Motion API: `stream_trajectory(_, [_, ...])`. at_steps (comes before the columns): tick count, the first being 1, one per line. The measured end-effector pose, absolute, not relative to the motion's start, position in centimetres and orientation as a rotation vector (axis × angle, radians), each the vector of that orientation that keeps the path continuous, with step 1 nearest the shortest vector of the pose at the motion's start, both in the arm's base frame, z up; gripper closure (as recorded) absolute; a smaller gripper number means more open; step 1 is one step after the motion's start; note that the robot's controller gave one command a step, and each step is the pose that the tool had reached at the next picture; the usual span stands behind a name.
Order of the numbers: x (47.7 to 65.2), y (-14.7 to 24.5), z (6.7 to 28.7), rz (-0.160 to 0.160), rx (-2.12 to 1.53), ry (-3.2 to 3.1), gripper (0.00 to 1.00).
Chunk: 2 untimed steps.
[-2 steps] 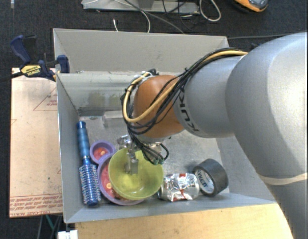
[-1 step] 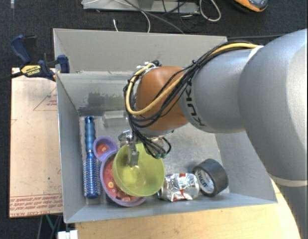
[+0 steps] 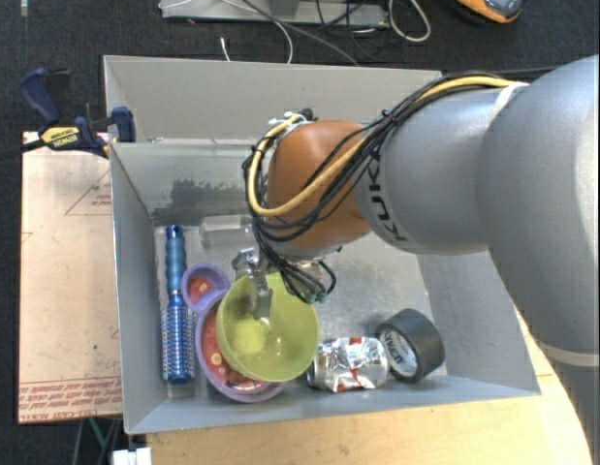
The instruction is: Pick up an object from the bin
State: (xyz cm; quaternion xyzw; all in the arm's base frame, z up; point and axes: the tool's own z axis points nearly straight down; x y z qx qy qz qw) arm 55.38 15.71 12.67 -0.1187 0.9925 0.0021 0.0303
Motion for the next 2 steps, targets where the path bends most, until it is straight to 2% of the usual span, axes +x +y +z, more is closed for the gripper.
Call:
stream_trajectory(1, [55.4, 15.7, 13.4, 0.008, -0.363, 3.058, 1.00])
stream_trajectory(2, [55.3, 15.7, 15.3, 0.007, -0.364, 3.061, 1.00])
